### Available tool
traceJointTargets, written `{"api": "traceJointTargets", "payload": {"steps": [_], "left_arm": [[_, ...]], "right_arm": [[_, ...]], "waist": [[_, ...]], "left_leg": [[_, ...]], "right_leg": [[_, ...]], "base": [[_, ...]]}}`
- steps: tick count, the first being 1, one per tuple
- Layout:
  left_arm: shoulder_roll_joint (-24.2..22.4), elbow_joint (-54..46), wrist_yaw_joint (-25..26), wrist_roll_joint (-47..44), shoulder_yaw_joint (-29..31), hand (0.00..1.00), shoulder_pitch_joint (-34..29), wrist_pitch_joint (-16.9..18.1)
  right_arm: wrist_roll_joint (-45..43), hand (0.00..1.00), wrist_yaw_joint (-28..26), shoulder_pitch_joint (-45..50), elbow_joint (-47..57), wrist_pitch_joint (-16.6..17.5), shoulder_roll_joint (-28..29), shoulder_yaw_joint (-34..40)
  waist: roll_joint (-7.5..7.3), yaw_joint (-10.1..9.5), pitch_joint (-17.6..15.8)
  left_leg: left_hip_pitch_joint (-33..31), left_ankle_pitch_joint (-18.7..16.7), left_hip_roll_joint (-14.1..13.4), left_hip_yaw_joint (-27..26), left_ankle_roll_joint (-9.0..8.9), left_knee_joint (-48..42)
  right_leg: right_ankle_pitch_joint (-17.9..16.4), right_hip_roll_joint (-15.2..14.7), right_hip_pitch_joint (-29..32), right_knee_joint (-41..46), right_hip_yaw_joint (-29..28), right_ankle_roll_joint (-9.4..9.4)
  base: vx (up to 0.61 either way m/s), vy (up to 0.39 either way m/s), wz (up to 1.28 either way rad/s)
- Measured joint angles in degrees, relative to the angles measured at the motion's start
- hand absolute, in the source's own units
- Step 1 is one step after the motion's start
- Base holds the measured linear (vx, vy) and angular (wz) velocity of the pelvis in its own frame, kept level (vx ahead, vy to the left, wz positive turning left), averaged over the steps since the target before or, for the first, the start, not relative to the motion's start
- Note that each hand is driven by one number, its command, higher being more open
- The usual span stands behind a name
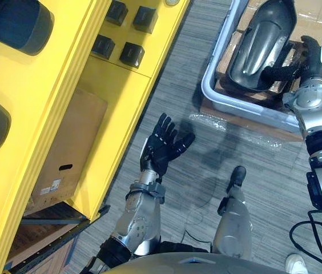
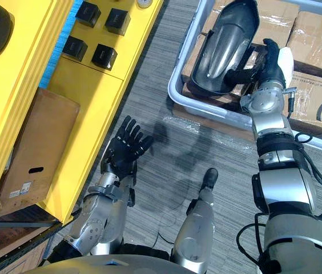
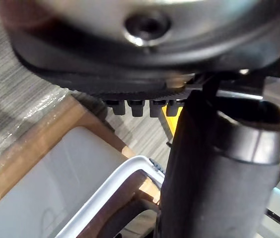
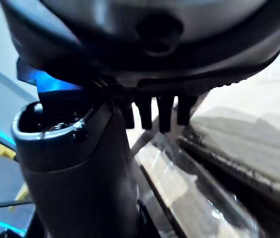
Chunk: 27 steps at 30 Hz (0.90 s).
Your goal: Walk over and take three plastic housings, then place them on the shelf
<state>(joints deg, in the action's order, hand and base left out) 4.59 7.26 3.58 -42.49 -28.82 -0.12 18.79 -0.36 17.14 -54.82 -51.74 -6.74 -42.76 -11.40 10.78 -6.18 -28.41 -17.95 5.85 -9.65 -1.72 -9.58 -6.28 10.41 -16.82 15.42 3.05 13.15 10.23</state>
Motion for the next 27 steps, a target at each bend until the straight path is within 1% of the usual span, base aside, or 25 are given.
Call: {"api": "traceJointTargets", "payload": {"steps": [4,6,7,8,10,15,18,21,24,27], "left_arm": [[-0.05,-0.01,0.08,0.07,-0.05,1.0,-0.01,-0.05],[0.0,-0.02,0.24,0.08,-0.03,1.0,-0.13,-0.12],[0.01,-0.02,0.34,0.08,0.01,1.0,-0.28,-0.13],[0.2,-0.05,0.73,0.08,0.24,1.0,-0.55,-0.22],[0.53,-0.22,0.86,0.05,0.67,1.0,-0.58,-0.25],[0.82,-2.01,0.85,0.06,2.78,1.0,-1.65,-0.36],[1.03,-3.64,0.85,0.05,3.47,1.0,-2.73,-0.36],[1.39,-4.41,0.82,0.05,4.55,1.0,-3.91,-0.54],[3.04,-7.58,0.04,0.07,5.54,1.0,-5.51,-1.38],[3.77,-9.44,-0.96,0.08,5.6,1.0,-5.78,-2.45]], "right_arm": [[0.92,0.0,1.62,-0.2,0.0,-2.01,-0.3,0.13],[2.25,0.0,3.46,-0.26,-0.16,-3.24,-0.29,0.58],[2.48,0.0,3.4,-0.18,-0.3,-3.91,-0.3,0.24],[1.86,0.0,1.97,0.75,-1.59,-5.96,0.52,-0.9],[1.03,0.0,2.74,2.19,-1.65,-6.57,2.11,0.75],[0.21,0.0,2.55,3.57,-1.4,-9.22,2.36,2.16],[-0.08,0.0,5.58,4.62,-1.61,-9.35,2.66,4.36],[0.04,0.0,8.46,4.57,-1.68,-8.91,2.66,6.62],[0.54,0.0,10.42,4.72,-1.68,-6.12,2.65,7.87],[2.1,0.0,13.95,4.94,-1.67,-1.92,2.63,8.73]], "waist": [[0.01,0.06,0.24],[-0.02,0.03,0.63],[-0.06,0.06,0.88],[-0.47,0.0,1.29],[-0.51,0.22,1.35],[-0.67,0.39,1.45],[-0.74,0.44,1.43],[-1.12,1.2,1.44],[-2.08,1.86,1.71],[-2.82,2.02,2.97]], "left_leg": [[1.08,0.47,-0.03,-0.19,-0.08,1.06],[1.5,1.08,-0.03,-0.19,-0.07,2.18],[1.57,1.27,-0.03,-0.16,-0.07,2.56],[2.03,1.49,-0.04,-0.15,-0.09,2.97],[3.05,1.71,-0.01,-0.33,-0.11,3.6],[6.05,2.27,-0.08,-0.95,-0.26,5.76],[7.57,3.22,-0.07,-1.0,-0.3,7.64],[8.88,3.65,-0.08,-0.83,-0.32,8.64],[10.08,3.65,-0.08,-0.89,-0.32,8.75],[10.78,3.68,-0.08,-1.05,-0.35,9.72]], "right_leg": [[-0.15,0.01,-0.49,0.0,0.02,-0.13],[-0.17,0.03,-0.5,-0.02,0.13,-0.17],[-0.17,0.03,-0.5,-0.04,0.24,-0.17],[-0.18,0.04,-0.73,-0.04,0.38,-0.18],[-0.18,-0.01,-1.44,-0.04,0.37,-0.18],[-0.84,0.03,-3.14,-0.13,0.37,-0.11],[-0.92,0.04,-3.96,-0.28,0.59,-0.07],[-0.91,0.08,-5.07,-0.35,0.82,-0.03],[-0.92,0.11,-6.5,-0.89,0.94,0.03],[-0.78,0.29,-7.42,-2.3,1.24,0.25]], "base": [[0.0,0.0,0.0],[0.0,-0.012,0.02],[0.02,-0.025,0.04],[0.0,0.0,0.0],[0.0,0.0,0.0],[-0.01,-0.014,-0.03],[0.0,-0.006,0.02],[0.0,-0.018,0.05],[0.0,-0.006,-0.01],[0.0,0.0,0.0]]}}
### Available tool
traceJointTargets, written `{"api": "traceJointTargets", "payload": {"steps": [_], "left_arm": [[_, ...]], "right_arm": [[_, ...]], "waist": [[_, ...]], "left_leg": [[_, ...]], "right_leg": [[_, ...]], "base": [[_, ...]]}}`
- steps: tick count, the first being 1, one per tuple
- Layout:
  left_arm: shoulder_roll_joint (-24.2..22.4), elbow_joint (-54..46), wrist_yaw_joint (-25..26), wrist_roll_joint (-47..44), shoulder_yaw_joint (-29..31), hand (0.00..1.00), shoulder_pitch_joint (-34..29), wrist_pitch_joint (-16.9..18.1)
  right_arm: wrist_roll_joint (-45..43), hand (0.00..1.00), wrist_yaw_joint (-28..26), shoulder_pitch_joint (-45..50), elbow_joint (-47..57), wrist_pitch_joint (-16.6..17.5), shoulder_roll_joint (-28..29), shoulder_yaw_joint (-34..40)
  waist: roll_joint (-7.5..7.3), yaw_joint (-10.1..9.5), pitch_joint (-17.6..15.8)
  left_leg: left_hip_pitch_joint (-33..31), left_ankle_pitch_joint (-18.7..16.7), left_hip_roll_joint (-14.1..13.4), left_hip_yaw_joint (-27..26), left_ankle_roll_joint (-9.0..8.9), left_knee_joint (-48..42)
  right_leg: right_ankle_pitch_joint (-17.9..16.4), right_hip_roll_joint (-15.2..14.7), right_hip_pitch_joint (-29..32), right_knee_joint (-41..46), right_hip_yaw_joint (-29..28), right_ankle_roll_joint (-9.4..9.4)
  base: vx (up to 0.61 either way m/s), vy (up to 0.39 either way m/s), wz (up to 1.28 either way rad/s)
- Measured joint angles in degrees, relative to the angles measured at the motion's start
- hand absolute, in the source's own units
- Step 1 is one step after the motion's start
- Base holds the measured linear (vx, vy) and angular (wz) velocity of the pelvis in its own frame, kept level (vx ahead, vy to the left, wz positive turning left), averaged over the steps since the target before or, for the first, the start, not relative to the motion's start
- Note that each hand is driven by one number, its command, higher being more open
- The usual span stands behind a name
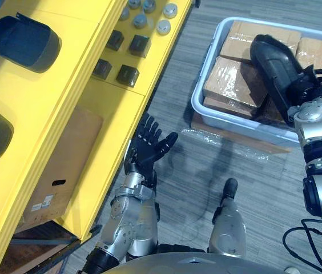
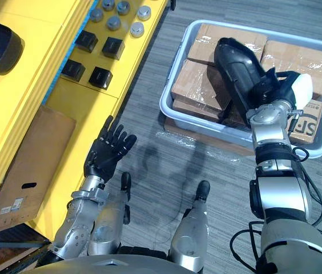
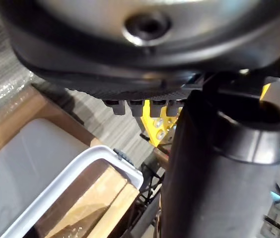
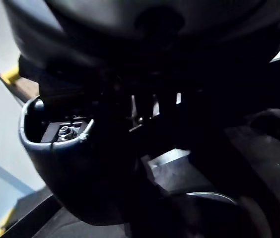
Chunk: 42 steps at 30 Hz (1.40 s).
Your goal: Walk over and take three plastic housings, then place them on the shelf
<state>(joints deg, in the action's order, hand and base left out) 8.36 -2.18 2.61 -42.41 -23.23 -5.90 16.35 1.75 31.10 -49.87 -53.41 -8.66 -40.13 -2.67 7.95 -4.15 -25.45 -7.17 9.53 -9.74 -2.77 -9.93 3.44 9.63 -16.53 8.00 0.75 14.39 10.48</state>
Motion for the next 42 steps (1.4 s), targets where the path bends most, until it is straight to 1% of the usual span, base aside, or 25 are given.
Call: {"api": "traceJointTargets", "payload": {"steps": [1,3,4,5,7,8,9,10,12,13,14,15,17,19,21,25,29,32,34,36,38,42], "left_arm": [[0.15,-0.62,-0.68,0.0,-0.13,1.0,0.17,-0.87],[0.44,-0.68,-1.52,-0.01,-0.55,1.0,1.22,-3.25],[0.69,-0.69,-1.61,-0.1,-0.81,1.0,2.11,-5.37],[0.7,-0.69,-1.67,-0.63,-0.82,1.0,2.44,-6.6],[0.75,-0.69,-1.91,-5.21,-0.9,1.0,3.61,-11.86],[0.72,-0.68,-2.05,-6.52,-1.09,1.0,3.77,-13.17],[0.97,-0.66,-2.45,-9.19,-1.45,1.0,4.09,-15.59],[1.12,-0.59,-2.47,-10.98,-1.93,1.0,4.57,-17.28],[0.96,0.84,-2.32,-14.15,-3.33,1.0,7.95,-19.54],[0.46,1.84,-2.15,-14.8,-3.53,1.0,9.7,-20.22],[0.22,2.36,-1.86,-15.97,-3.58,1.0,10.58,-20.24],[-0.2,3.16,-1.21,-17.84,-3.47,1.0,12.46,-20.24],[-1.23,4.71,0.13,-20.12,-3.51,1.0,15.22,-20.17],[-2.04,5.52,1.36,-22.32,-3.74,1.0,15.74,-19.18],[-3.28,7.48,2.31,-24.84,-4.47,1.0,16.79,-17.65],[-5.35,9.59,2.66,-32.18,-5.85,1.0,17.77,-13.18],[-5.86,9.66,2.28,-36.51,-6.02,1.0,17.89,-8.52],[-5.86,11.81,1.08,-37.39,-5.66,1.0,19.65,-6.41],[-5.86,12.51,-0.16,-38.69,-5.68,1.0,20.04,-6.32],[-5.86,12.7,-2.06,-38.73,-5.92,1.0,20.05,-6.46],[-5.84,13.49,-2.76,-38.72,-6.5,1.0,20.04,-6.67],[-5.77,13.66,-3.47,-38.5,-6.73,1.0,20.04,-7.21]], "right_arm": [[0.24,0.0,1.55,0.05,0.43,1.88,0.0,0.46],[0.68,0.0,3.71,0.76,3.51,3.46,0.02,1.36],[2.1,0.0,5.32,1.71,7.24,4.31,0.07,1.67],[3.1,0.0,6.1,2.07,9.01,4.87,0.2,1.67],[7.62,0.0,8.51,3.27,15.85,6.74,2.12,1.69],[8.64,0.0,8.96,4.07,17.94,7.03,2.92,1.68],[11.05,0.0,9.79,6.18,21.41,8.07,4.78,1.65],[12.73,0.0,10.36,7.83,23.92,8.46,6.18,1.41],[16.17,0.0,10.6,10.84,28.59,9.04,9.49,1.17],[17.42,0.0,10.6,12.33,30.74,9.14,11.67,0.34],[18.29,0.0,10.6,13.1,31.8,9.27,12.67,-0.12],[20.02,0.0,10.6,14.7,33.66,10.17,14.51,-0.82],[22.34,0.0,10.6,17.92,37.24,10.85,16.91,-2.08],[23.55,0.0,10.61,20.3,38.86,11.71,18.99,-3.91],[24.95,0.0,10.62,22.54,39.17,13.16,20.32,-5.04],[24.99,0.0,10.59,26.15,39.19,15.57,21.65,-8.87],[24.93,0.0,10.17,29.24,39.18,17.13,23.16,-12.21],[24.92,0.0,9.28,29.69,39.06,18.09,23.82,-13.81],[24.89,0.0,9.17,30.29,38.96,18.57,25.25,-14.55],[24.91,0.0,9.19,30.73,38.26,19.37,25.35,-15.74],[24.85,0.0,9.25,30.91,37.55,19.41,25.42,-16.38],[24.84,0.0,9.84,30.92,37.32,19.45,25.42,-16.67]], "waist": [[-0.3,0.0,0.51],[-0.5,0.12,1.05],[-0.56,0.16,1.18],[-0.64,0.35,1.45],[-1.1,1.0,3.61],[-1.28,1.17,4.38],[-1.78,1.29,6.31],[-2.39,1.43,7.71],[-3.45,1.82,8.79],[-4.09,2.37,10.31],[-4.33,2.72,11.06],[-5.05,3.12,11.95],[-5.63,3.81,12.6],[-6.09,4.6,13.92],[-6.56,4.83,14.87],[-7.36,5.91,16.23],[-7.77,5.74,16.95],[-8.17,5.65,17.33],[-8.55,5.72,18.01],[-9.01,5.68,18.51],[-9.42,5.69,19.09],[-9.47,5.67,19.33]], "left_leg": [[0.31,0.18,-0.03,0.03,0.02,0.51],[1.17,0.49,-0.07,0.28,-0.04,1.32],[1.67,0.38,-0.14,0.38,-0.11,1.35],[1.75,0.34,-0.17,0.41,-0.13,1.36],[1.75,0.2,-0.52,0.3,-0.32,1.4],[1.78,0.11,-0.7,0.25,-0.44,1.4],[1.88,-0.12,-1.07,-0.05,-0.69,1.39],[2.1,-0.19,-1.31,-0.4,-0.78,1.38],[4.25,-0.2,-1.55,-1.84,-0.79,1.37],[4.63,-0.47,-1.66,-2.5,-1.09,1.38],[4.75,-0.79,-1.79,-2.76,-1.29,1.38],[5.47,-1.21,-1.91,-3.65,-1.26,1.38],[7.12,-1.91,-2.18,-4.74,-1.36,1.42],[8.06,-2.39,-2.42,-5.81,-1.66,1.44],[8.75,-2.66,-2.84,-6.63,-1.91,1.45],[8.89,-2.73,-3.17,-6.68,-1.98,1.43],[9.7,-2.76,-3.22,-6.94,-2.02,1.41],[9.7,-2.76,-3.21,-6.96,-2.02,1.39],[9.7,-2.83,-3.2,-7.0,-1.95,1.38],[9.7,-2.89,-3.19,-6.98,-1.94,1.37],[9.71,-2.94,-3.17,-6.91,-1.94,1.37],[9.72,-2.97,-3.17,-6.82,-1.94,1.37]], "right_leg": [[0.04,0.04,-0.22,-0.21,0.18,0.05],[0.06,0.13,-1.33,-0.87,0.73,0.1],[0.13,0.26,-2.2,-1.49,0.96,0.18],[0.16,0.33,-2.49,-1.85,1.06,0.22],[0.3,0.81,-2.95,-2.98,1.13,0.31],[0.33,1.02,-3.11,-3.23,1.14,0.31],[0.46,1.42,-3.25,-3.65,1.1,0.24],[0.52,1.68,-3.49,-3.97,1.06,0.18],[0.51,1.85,-5.25,-4.03,0.87,0.18],[0.49,1.95,-5.35,-4.18,0.64,0.17],[0.47,2.07,-5.38,-4.42,0.53,0.16],[0.49,2.23,-5.6,-5.03,-0.13,0.14],[0.35,2.39,-6.43,-5.05,-0.8,0.08],[0.16,2.62,-6.47,-5.07,-1.71,-0.12],[0.04,3.01,-6.53,-5.07,-2.2,-0.19],[0.01,3.38,-6.53,-5.07,-2.19,-0.35],[0.09,3.42,-7.19,-5.08,-2.27,-0.36],[0.09,3.42,-7.18,-5.08,-2.26,-0.36],[0.1,3.42,-7.19,-5.1,-2.26,-0.36],[0.1,3.41,-7.26,-5.13,-2.21,-0.36],[0.11,3.39,-7.38,-5.16,-2.15,-0.36],[0.1,3.38,-7.45,-5.19,-2.08,-0.36]], "base": [[0.01,-0.019,0.06],[0.01,-0.022,0.08],[0.01,-0.024,0.07],[0.0,0.0,0.0],[0.04,-0.033,-0.01],[0.07,-0.036,-0.04],[0.07,-0.031,-0.07],[0.1,-0.036,-0.11],[0.08,-0.031,-0.15],[0.03,-0.023,-0.16],[0.01,-0.022,-0.25],[0.01,-0.026,-0.3],[-0.02,-0.033,-0.31],[-0.04,-0.027,-0.3],[-0.03,-0.029,-0.21],[-0.02,-0.016,-0.01],[0.0,-0.001,-0.01],[0.0,0.0,0.0],[0.0,0.0,0.0],[0.0,0.0,0.0],[0.0,0.0,0.0],[0.0,0.0,0.0]]}}
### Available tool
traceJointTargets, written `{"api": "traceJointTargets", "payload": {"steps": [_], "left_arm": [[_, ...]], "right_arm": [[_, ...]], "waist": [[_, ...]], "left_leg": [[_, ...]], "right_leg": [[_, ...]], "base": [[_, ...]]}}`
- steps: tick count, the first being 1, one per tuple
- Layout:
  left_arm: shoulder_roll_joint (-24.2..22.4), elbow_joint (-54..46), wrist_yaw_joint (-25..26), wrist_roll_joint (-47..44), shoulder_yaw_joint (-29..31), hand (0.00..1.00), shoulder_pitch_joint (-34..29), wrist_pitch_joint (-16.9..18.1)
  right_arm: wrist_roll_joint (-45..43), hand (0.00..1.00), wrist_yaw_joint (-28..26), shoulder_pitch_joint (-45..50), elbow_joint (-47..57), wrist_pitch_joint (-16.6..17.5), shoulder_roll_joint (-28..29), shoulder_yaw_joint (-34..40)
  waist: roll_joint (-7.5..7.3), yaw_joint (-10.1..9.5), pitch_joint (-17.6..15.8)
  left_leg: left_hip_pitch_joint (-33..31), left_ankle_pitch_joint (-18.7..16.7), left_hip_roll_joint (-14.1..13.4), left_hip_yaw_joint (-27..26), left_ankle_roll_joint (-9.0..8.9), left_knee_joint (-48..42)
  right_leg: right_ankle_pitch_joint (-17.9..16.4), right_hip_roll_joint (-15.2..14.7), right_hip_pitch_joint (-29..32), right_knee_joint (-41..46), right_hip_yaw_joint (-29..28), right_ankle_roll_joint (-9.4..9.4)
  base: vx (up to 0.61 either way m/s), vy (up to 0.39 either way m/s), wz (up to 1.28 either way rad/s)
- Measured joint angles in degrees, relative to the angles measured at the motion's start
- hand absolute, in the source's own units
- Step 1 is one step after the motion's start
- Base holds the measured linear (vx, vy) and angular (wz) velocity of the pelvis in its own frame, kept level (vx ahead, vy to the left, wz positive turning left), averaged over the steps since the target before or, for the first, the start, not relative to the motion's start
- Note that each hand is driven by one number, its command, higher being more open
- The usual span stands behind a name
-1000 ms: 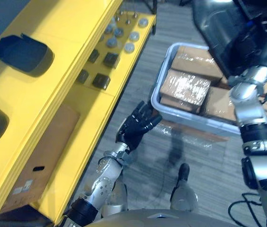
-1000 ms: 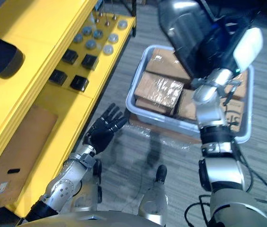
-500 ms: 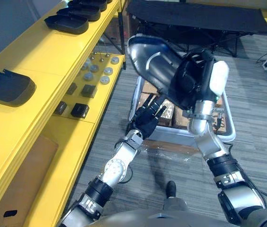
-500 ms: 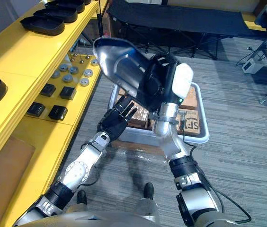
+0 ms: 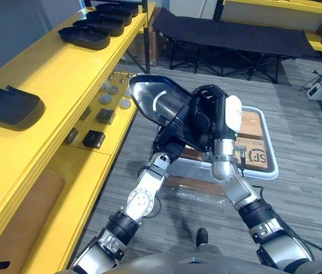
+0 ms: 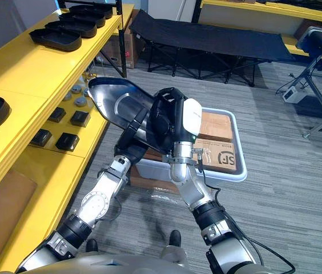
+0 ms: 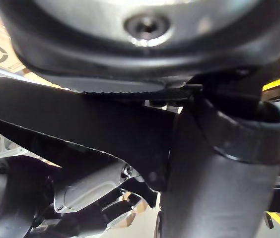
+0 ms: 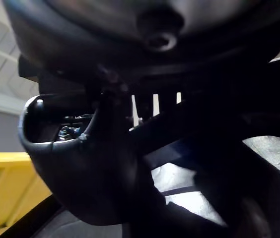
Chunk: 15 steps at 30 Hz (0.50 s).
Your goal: Walk over and take three plastic housings, then place them on the shelf
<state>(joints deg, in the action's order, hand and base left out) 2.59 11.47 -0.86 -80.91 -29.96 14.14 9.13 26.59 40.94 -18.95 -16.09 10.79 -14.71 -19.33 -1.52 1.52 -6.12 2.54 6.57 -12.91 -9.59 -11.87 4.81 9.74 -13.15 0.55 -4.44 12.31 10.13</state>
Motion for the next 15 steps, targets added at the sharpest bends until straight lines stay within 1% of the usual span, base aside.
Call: {"api": "traceJointTargets", "payload": {"steps": [2,7,8,15], "left_arm": [[0.08,0.0,-0.03,1.15,-0.03,1.0,0.0,-0.54],[0.57,-0.01,0.81,7.95,-0.68,1.0,0.03,-0.65],[0.57,-0.12,0.98,9.87,-0.7,0.0,0.06,-0.62],[0.59,-0.18,3.11,14.42,-1.21,0.0,0.45,-0.62]], "right_arm": [[0.0,0.0,0.78,0.02,-0.19,0.0,-0.13,-0.39],[-0.22,0.0,1.98,0.16,-1.64,0.1,-0.15,-0.97],[-0.26,0.0,2.22,0.16,-1.65,0.07,-0.27,-1.02],[-0.65,0.0,2.33,0.22,-1.68,-0.27,-1.24,-1.13]], "waist": [[0.03,-0.02,0.16],[0.12,-0.07,1.44],[0.13,-0.13,1.49],[0.16,-0.42,1.51]], "left_leg": [[0.0,0.0,0.0,0.04,0.0,0.0],[0.0,-0.05,0.0,0.11,0.02,-0.01],[0.0,-0.05,0.0,0.17,0.02,-0.01],[0.0,-0.15,-0.01,0.43,0.02,-0.02]], "right_leg": [[0.0,0.0,-0.03,-0.02,0.04,0.0],[-0.01,-0.01,-0.09,-0.05,0.14,-0.01],[-0.01,-0.01,-0.12,-0.05,0.19,-0.01],[-0.02,-0.01,-0.28,-0.06,0.43,-0.03]], "base": [[0.0,0.0,0.0],[0.0,0.0,0.0],[0.0,0.0,0.0],[0.0,0.0,0.0]]}}
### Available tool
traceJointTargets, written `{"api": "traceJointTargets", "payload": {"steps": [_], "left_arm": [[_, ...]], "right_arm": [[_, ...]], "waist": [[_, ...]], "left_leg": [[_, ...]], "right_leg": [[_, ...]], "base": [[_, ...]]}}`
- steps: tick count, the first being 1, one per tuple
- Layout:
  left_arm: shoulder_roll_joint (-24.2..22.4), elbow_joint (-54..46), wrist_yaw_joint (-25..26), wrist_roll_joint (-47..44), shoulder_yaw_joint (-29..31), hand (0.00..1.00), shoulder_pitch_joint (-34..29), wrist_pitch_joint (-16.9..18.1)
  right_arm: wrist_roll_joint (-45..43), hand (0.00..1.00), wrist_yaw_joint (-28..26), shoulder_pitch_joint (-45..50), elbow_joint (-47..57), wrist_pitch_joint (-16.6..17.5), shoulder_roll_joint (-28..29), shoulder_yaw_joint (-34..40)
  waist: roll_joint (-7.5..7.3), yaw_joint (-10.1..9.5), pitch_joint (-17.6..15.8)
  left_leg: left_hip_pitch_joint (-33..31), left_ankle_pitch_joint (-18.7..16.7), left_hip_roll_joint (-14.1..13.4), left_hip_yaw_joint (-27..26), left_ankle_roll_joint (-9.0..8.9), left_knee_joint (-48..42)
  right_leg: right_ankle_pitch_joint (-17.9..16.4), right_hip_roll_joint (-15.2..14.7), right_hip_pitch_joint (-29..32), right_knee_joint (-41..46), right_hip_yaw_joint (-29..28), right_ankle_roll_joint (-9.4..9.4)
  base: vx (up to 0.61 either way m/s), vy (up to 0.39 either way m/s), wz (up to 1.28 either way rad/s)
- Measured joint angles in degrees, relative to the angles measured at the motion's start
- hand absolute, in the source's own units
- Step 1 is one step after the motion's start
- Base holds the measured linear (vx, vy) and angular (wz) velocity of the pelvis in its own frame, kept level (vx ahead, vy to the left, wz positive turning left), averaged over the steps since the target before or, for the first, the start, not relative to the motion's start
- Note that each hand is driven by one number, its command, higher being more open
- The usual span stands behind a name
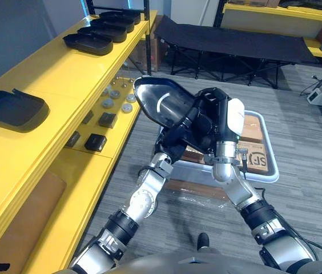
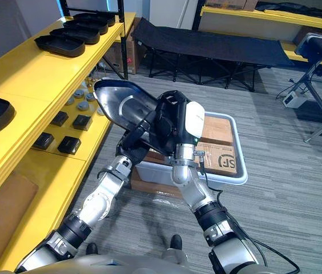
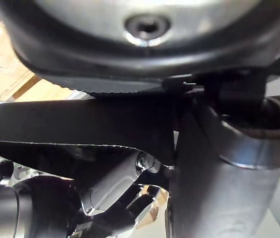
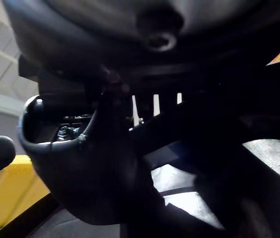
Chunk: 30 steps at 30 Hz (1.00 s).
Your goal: Walk over and take three plastic housings, then place them on the shelf
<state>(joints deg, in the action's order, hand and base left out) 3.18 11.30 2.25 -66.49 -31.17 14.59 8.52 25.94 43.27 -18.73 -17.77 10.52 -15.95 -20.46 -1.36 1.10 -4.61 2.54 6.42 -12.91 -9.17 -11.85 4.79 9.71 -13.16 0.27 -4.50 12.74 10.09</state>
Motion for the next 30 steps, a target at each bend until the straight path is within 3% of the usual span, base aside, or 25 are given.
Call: {"api": "traceJointTargets", "payload": {"steps": [2,7,18,19,25,30], "left_arm": [[0.22,0.08,4.37,1.63,0.29,0.0,0.77,0.31],[0.69,1.9,8.06,1.64,1.1,0.0,0.76,1.96],[1.49,1.84,8.17,2.18,0.17,0.0,-0.05,6.46],[1.4,1.43,8.19,3.13,0.34,0.0,-0.59,6.85],[0.9,-1.61,11.79,10.04,2.58,0.0,-3.84,7.5],[-0.81,-7.97,16.9,23.76,8.83,0.0,-6.55,7.44]], "right_arm": [[0.65,0.0,0.92,0.0,0.08,0.15,0.0,-1.21],[0.98,0.0,2.32,0.0,0.73,0.36,0.18,-3.48],[2.21,0.0,2.1,0.16,2.05,-0.05,1.37,-3.41],[2.58,1.0,2.06,0.74,2.74,0.0,1.58,-3.22],[0.43,1.0,0.42,3.12,4.78,2.99,3.98,-2.39],[-2.86,1.0,-0.46,4.54,6.05,5.06,4.8,-1.38]], "waist": [[0.07,0.12,0.04],[0.22,-0.1,0.14],[0.23,-0.87,0.13],[0.24,-0.86,0.13],[0.26,-0.85,0.14],[0.34,-1.02,0.18]], "left_leg": [[0.0,-0.01,-0.01,0.05,0.0,0.0],[0.0,-0.04,0.0,0.18,0.0,-0.01],[-0.01,-0.21,0.0,0.41,-0.03,-0.01],[0.0,-0.27,0.0,0.39,-0.02,-0.01],[0.13,-0.56,0.02,0.22,0.2,-0.02],[0.41,-0.6,0.07,0.07,0.1,-0.02]], "right_leg": [[-0.01,0.0,-0.03,-0.01,0.05,-0.01],[-0.01,0.0,-0.11,-0.02,0.15,-0.01],[-0.11,0.0,-0.29,-0.01,0.4,-0.08],[-0.13,0.0,-0.29,-0.01,0.4,-0.09],[-0.2,0.0,-0.34,0.01,0.42,-0.14],[-0.31,-0.01,-0.5,0.02,0.5,-0.29]], "base": [[0.0,0.0,0.0],[0.0,0.0,0.0],[0.0,0.0,0.01],[0.0,0.0,0.0],[0.0,0.0,0.0],[0.0,0.0,0.0]]}}
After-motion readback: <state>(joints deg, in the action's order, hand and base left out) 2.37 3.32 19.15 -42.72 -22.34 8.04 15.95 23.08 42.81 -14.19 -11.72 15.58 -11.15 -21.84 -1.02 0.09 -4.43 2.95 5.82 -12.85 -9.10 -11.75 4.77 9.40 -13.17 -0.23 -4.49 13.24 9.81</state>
